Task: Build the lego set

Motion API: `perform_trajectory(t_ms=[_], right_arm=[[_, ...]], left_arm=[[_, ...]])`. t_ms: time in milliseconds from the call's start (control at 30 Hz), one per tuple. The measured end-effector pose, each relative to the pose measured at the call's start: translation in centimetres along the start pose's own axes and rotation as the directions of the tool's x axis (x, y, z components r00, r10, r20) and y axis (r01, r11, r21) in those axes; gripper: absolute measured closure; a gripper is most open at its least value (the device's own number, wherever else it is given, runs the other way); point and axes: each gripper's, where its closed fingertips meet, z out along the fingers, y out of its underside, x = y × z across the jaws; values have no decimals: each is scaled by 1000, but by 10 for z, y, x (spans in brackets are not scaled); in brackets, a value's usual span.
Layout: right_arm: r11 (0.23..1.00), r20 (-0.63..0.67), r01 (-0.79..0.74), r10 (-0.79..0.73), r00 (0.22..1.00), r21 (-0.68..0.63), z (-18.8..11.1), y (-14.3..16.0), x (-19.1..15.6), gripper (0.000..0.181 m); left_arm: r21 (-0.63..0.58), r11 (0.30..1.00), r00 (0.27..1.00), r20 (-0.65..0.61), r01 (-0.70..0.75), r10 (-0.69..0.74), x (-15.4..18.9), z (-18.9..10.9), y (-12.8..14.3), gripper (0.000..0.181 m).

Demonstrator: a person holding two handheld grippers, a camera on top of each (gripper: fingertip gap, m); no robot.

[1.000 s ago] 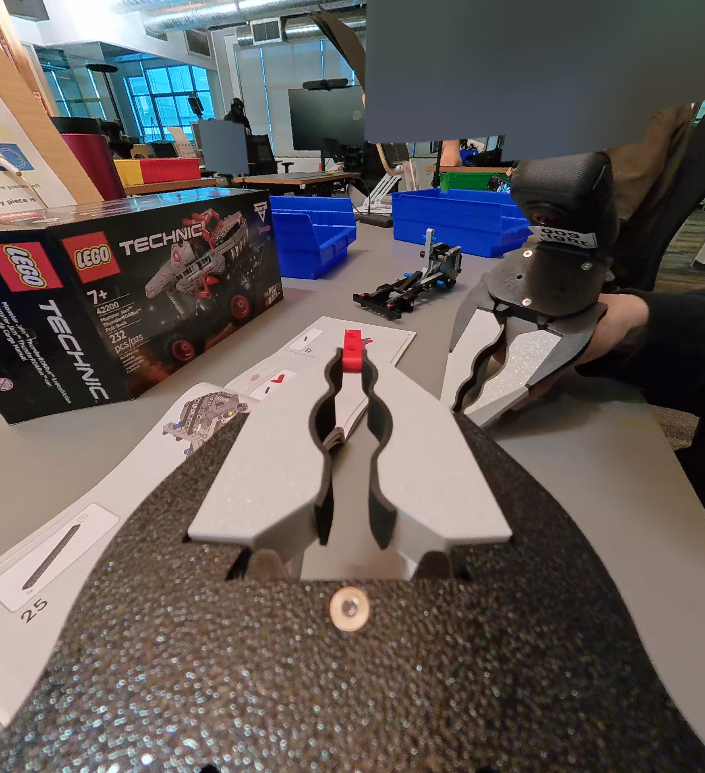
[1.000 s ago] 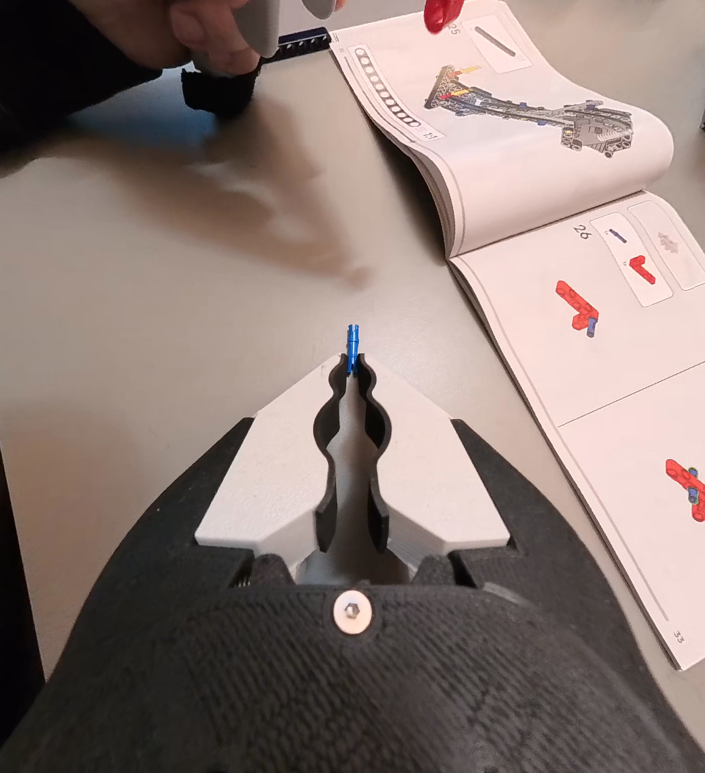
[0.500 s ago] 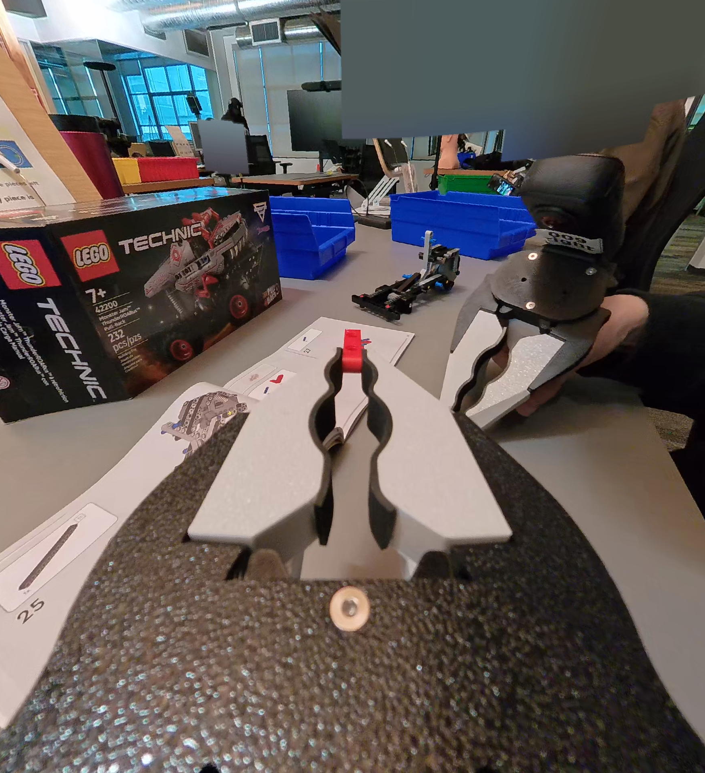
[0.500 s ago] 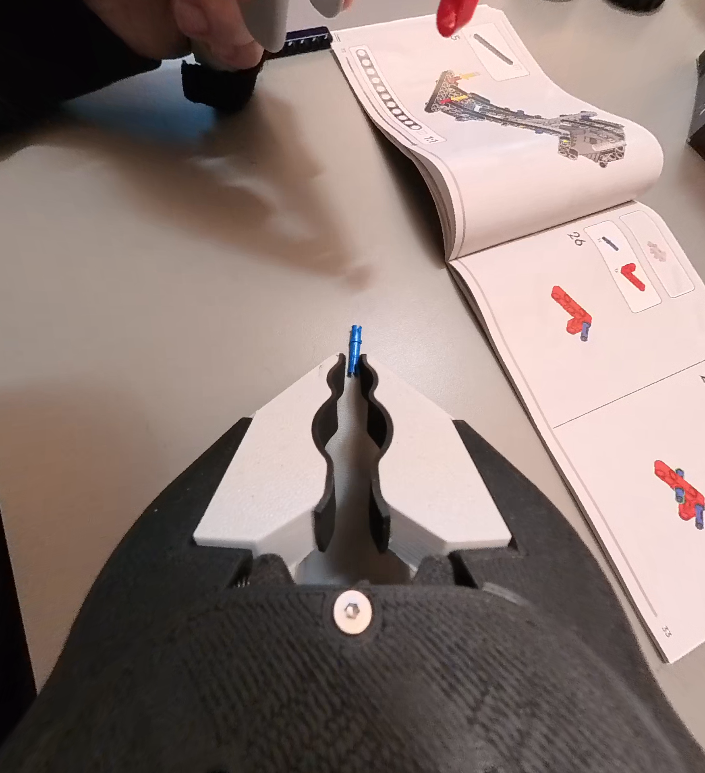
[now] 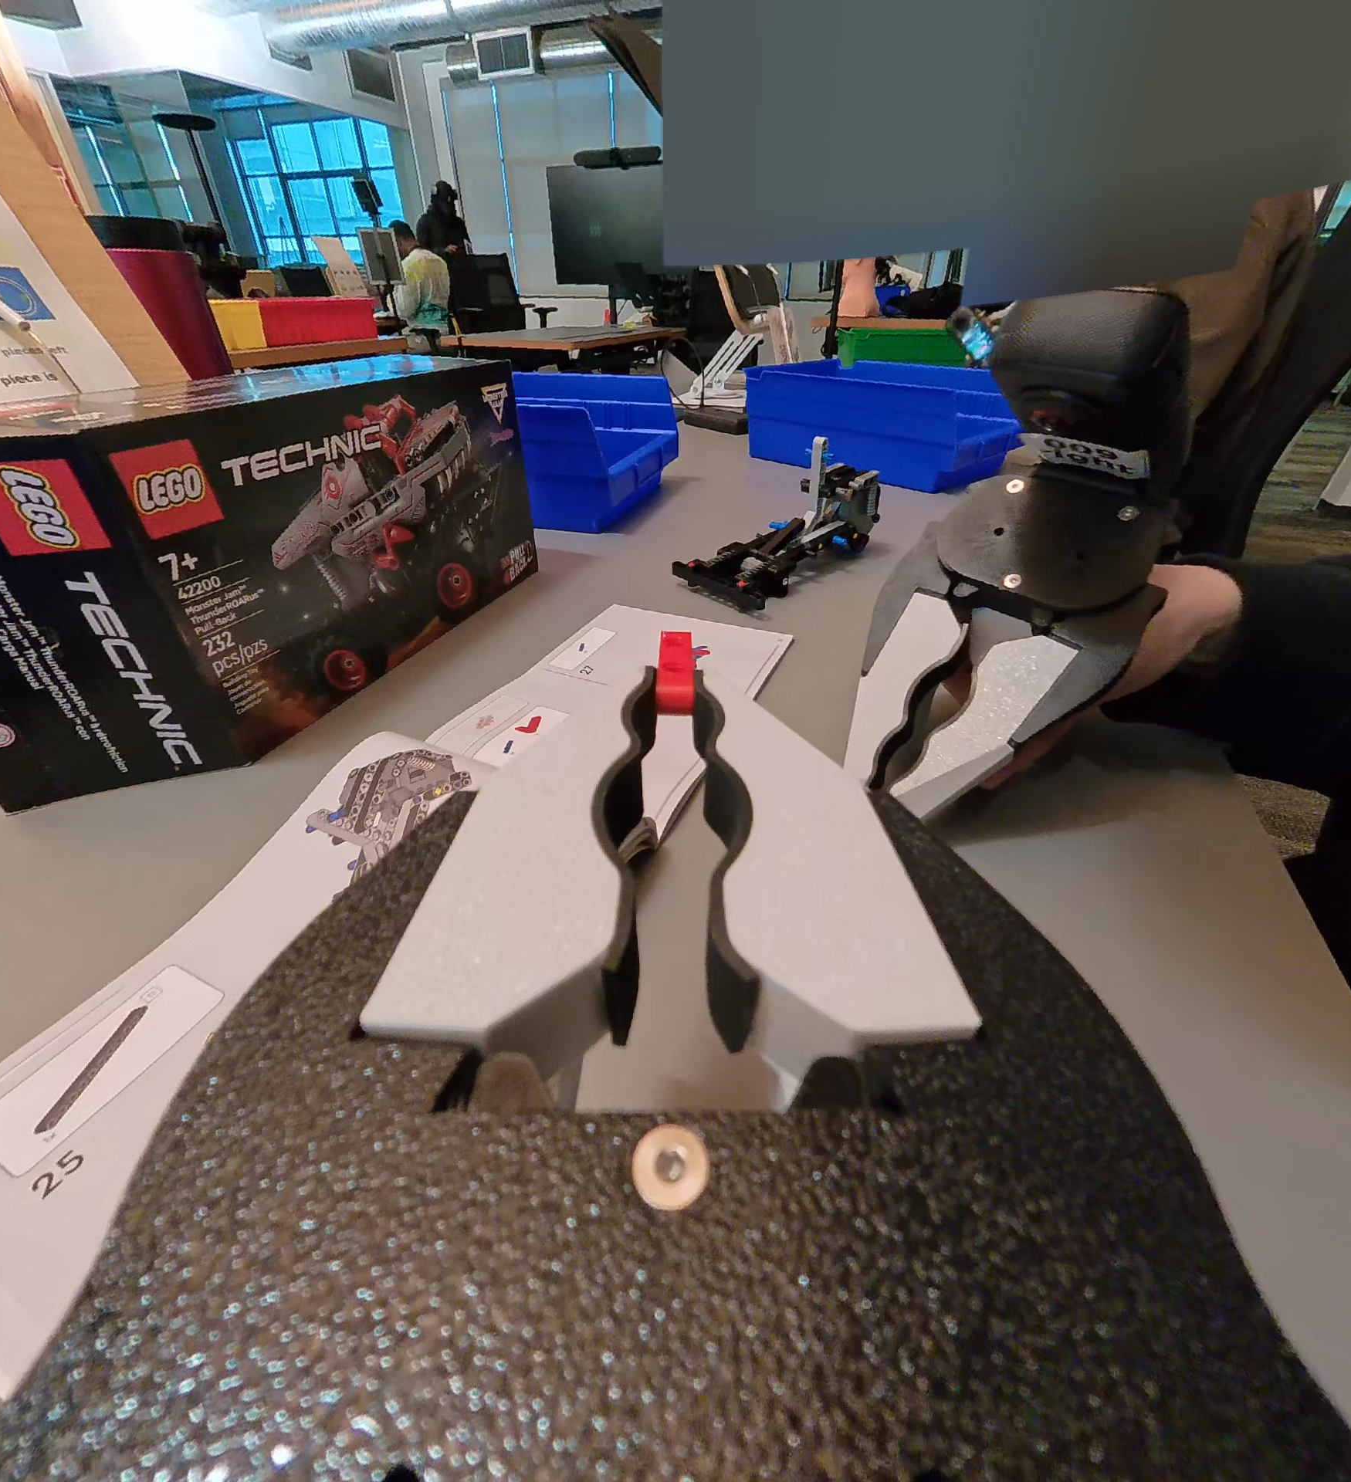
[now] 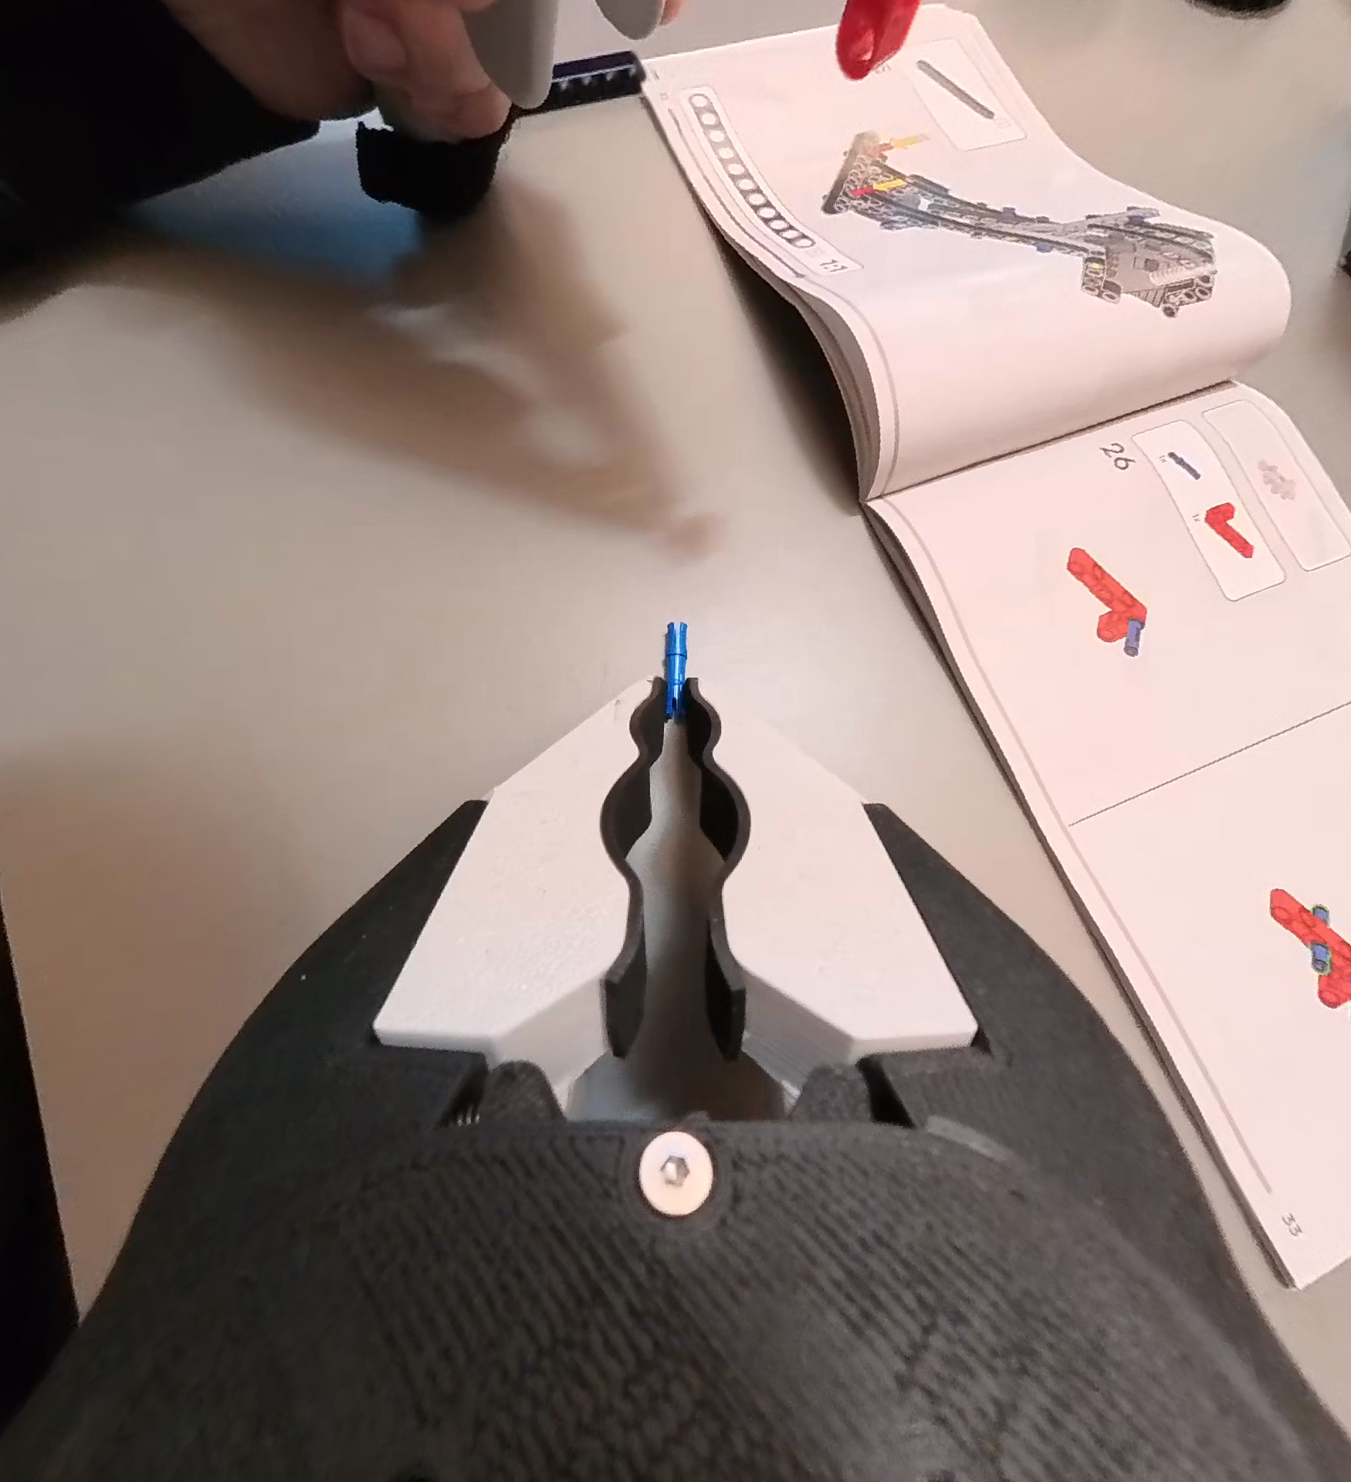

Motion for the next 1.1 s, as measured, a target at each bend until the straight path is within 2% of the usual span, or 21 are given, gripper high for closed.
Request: perform_trajectory(t_ms=[433, 667, 833, 1000, 1100], right_arm=[[998, -63, 56, -56, 996, 2, 1, -2, 3, 174], [999, -27, 35, -35, 999, 0, 2, -2, 1, 178], [997, -141, 79, -78, 987, 5, 4, -8, 17, 179], [946, -184, 12, 50, 982, 325, -21, -65, 27, 178], [920, -252, 45, 60, 966, 389, -28, -86, 36, 179]], left_arm=[[2, 1000, 1000, -1, -2, 2, 0, 0, 0, 177], [-9, 1000, 1000, 2, -9, 9, 1, 1, 1, 177], [-40, 998, 998, 43, 48, -46, -7, 2, 6, 177], [-18, 983, 978, 103, 184, -181, -17, 1, 6, 177], [16, 969, 961, 127, 245, -245, -22, -1, 4, 177]])
